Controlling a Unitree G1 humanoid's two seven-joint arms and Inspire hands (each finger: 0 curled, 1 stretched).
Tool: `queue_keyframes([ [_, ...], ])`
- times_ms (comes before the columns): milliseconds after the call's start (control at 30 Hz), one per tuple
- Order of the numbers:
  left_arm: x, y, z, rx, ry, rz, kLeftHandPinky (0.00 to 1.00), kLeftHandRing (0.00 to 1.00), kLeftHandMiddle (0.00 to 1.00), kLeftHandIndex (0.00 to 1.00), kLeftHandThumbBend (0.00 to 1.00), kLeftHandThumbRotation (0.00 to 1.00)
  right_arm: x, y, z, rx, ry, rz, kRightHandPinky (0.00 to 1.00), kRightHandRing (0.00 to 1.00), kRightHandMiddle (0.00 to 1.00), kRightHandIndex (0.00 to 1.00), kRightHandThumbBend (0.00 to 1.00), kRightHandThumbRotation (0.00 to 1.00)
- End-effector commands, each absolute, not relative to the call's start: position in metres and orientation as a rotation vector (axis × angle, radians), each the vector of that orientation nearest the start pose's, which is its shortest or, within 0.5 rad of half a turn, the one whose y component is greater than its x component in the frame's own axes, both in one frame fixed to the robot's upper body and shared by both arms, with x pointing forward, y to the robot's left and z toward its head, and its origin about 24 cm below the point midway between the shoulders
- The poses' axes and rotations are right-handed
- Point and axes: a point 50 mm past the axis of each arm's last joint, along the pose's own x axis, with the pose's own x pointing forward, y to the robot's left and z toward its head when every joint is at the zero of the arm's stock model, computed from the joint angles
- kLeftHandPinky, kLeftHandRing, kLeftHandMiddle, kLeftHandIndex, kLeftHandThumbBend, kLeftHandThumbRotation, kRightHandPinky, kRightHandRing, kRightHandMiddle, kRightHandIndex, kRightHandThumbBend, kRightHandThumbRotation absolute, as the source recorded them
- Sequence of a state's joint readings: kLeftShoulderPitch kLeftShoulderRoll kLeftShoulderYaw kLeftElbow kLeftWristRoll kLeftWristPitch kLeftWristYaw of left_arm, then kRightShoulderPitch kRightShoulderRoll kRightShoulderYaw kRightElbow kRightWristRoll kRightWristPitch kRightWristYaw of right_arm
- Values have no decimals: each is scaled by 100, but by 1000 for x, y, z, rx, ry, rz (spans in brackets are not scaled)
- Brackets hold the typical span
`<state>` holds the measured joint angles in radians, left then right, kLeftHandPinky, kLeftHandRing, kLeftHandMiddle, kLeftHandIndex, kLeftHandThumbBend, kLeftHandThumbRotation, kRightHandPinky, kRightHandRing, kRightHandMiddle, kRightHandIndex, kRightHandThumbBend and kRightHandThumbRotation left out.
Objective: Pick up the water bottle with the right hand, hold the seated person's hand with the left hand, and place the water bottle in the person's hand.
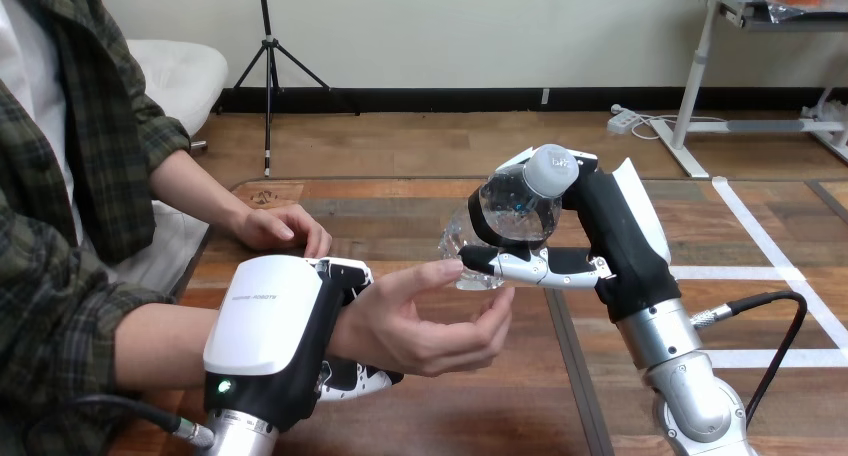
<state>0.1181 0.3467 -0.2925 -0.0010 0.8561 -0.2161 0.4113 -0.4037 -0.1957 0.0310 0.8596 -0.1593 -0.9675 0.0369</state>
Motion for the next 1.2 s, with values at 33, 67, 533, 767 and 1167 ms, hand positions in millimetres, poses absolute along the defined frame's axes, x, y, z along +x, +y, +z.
queue_keyframes([
  [33,214,131,44,989,-445,-113,23,26,30,28,85,0,302,-155,73,-309,-616,247,36,42,47,46,70,0],
  [67,214,131,44,988,-446,-113,23,26,30,28,85,0,302,-155,73,-308,-615,247,36,42,47,47,70,0],
  [533,215,133,43,985,-445,-110,23,26,30,28,85,0,299,-157,73,-306,-612,250,36,42,46,46,70,0],
  [767,215,132,44,988,-444,-113,22,26,30,28,85,0,297,-158,73,-308,-615,251,35,41,46,46,70,0],
  [1167,216,133,44,995,-446,-111,22,26,30,28,85,0,292,-157,74,-304,-630,264,35,40,45,46,71,0],
])
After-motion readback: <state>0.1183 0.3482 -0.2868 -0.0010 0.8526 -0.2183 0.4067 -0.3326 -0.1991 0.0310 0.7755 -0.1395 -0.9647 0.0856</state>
